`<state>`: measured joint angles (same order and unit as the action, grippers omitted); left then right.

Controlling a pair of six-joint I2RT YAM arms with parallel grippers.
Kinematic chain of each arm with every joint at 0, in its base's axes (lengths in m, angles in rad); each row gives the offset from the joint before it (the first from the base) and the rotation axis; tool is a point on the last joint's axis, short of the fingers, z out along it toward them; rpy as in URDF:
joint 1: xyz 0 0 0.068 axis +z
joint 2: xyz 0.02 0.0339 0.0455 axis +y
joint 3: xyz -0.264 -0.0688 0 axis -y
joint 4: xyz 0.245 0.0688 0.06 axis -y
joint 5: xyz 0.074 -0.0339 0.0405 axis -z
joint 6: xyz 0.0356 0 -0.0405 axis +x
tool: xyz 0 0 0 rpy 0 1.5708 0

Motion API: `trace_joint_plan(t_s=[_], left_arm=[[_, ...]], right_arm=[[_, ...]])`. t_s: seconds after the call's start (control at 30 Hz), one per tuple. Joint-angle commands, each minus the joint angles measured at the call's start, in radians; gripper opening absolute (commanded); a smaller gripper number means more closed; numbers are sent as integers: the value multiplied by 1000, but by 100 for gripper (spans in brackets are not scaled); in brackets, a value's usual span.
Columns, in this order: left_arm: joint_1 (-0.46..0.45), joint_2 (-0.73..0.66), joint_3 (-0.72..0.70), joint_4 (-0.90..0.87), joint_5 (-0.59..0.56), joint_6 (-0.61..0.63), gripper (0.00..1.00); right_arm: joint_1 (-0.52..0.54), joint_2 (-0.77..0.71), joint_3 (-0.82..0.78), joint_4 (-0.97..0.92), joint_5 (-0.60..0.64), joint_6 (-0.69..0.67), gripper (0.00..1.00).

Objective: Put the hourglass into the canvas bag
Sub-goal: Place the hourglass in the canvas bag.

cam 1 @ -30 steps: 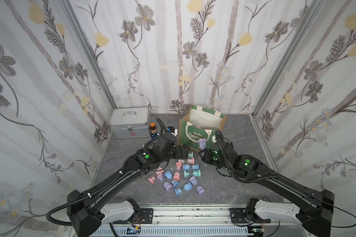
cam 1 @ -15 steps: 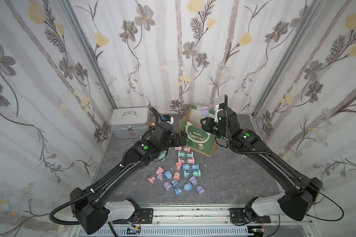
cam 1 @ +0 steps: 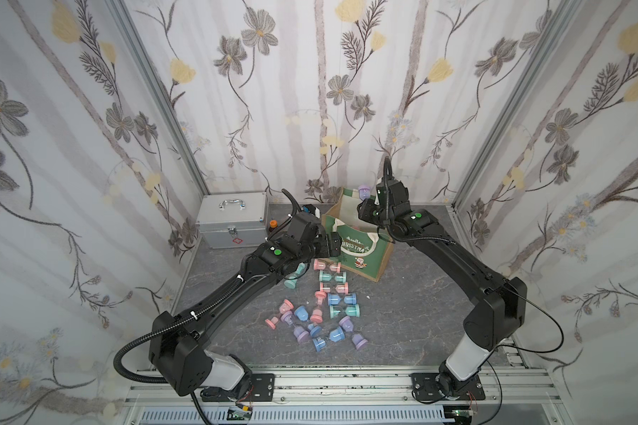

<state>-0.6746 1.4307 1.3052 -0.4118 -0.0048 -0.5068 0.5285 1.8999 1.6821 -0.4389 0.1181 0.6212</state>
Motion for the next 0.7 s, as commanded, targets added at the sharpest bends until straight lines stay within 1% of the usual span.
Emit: trace_joint_plan(t_s=[0.0, 0.3, 0.67], left_arm=[[3, 17, 10, 43, 0, -19, 100], [7, 47, 14, 48, 0, -28, 100], [12, 52, 6, 45, -8, -30, 100]], right_arm=[[-12, 42, 31, 3, -40, -35, 18], [-35, 155, 64, -40, -80, -66, 20], [-40, 264, 77, -70, -62, -86, 22]])
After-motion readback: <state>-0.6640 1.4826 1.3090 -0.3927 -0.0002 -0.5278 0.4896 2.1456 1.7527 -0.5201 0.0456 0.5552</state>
